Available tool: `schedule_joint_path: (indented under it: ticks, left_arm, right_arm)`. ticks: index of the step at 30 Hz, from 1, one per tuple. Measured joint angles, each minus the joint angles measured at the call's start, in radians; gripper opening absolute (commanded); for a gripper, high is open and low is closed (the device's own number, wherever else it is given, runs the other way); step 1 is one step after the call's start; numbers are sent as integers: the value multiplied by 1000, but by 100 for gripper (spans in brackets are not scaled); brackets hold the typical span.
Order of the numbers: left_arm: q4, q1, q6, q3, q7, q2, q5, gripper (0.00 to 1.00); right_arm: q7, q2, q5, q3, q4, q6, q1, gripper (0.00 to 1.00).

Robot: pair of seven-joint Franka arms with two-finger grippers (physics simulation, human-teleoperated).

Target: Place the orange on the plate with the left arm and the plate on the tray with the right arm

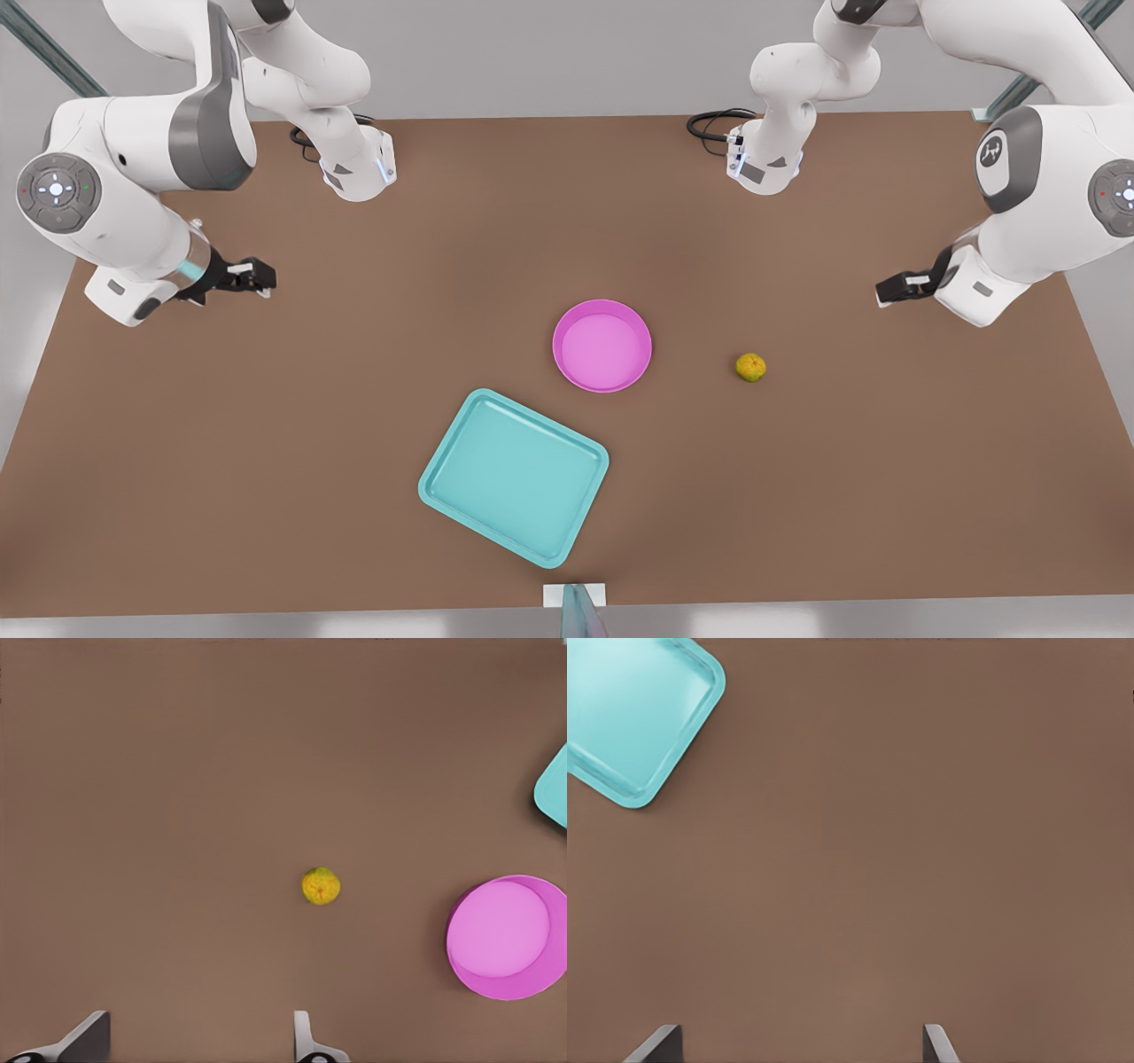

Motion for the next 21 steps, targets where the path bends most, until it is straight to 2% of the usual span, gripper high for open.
schedule_joint_path:
  ticks: [3,5,7,9,14,21]
  left_arm:
    - [-4,-20,12,0,-13,50,6,100]
    - [-8,-87,27,-1,-22,178,8,100]
    - [-106,-151,100,-2,-30,256,7,100]
    - [-264,-206,227,-3,-38,279,6,100]
    - [-506,-255,533,2,-55,292,6,100]
    - [-575,-247,760,48,-65,295,9,100]
  right_arm:
    - [-2,0,0,0,-1,13,1,100]
    - [-3,23,-4,-1,4,18,4,100]
    - [-4,50,-17,0,9,23,10,100]
    - [-5,58,-29,0,10,27,15,100]
    - [-5,67,-41,1,8,30,20,100]
    - [-5,76,-44,2,8,30,22,100]
